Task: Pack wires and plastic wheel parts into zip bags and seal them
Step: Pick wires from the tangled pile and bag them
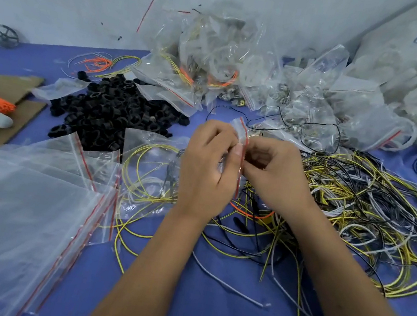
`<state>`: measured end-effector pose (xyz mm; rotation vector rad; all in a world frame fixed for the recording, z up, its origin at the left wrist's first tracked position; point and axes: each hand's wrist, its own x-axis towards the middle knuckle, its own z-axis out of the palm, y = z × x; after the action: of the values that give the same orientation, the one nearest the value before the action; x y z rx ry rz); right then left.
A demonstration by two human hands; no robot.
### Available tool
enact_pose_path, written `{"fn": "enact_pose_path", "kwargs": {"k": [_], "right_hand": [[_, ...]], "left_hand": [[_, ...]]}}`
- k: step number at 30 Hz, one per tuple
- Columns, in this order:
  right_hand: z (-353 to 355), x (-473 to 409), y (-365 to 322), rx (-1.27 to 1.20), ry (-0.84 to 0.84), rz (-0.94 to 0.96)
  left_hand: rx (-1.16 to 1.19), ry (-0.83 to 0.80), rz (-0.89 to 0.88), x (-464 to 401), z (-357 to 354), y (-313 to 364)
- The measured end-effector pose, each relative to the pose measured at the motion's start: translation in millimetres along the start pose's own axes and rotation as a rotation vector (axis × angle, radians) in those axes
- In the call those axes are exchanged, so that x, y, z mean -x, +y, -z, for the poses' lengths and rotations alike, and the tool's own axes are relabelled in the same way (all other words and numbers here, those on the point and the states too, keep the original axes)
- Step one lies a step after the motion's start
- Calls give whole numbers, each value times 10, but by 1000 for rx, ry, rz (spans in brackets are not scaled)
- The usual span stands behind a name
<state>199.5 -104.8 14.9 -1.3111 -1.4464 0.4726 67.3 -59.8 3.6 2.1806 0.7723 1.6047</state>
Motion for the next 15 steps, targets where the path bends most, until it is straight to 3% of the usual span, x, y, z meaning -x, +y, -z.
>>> {"fn": "enact_pose_path", "kwargs": {"k": [7,9,11,15], "right_hand": [[9,17,-55,-112,-73,32],[41,14,-55,-21,-37,35],[67,6,-49,228,-45,74],[8,17,-45,378,-343,5]], "left_hand": [[1,62,-53,12,-39,69],[5,86,-37,19,-40,65],[10,94,-16,21,-43,56],[43,89,10,27,-73,62]]}}
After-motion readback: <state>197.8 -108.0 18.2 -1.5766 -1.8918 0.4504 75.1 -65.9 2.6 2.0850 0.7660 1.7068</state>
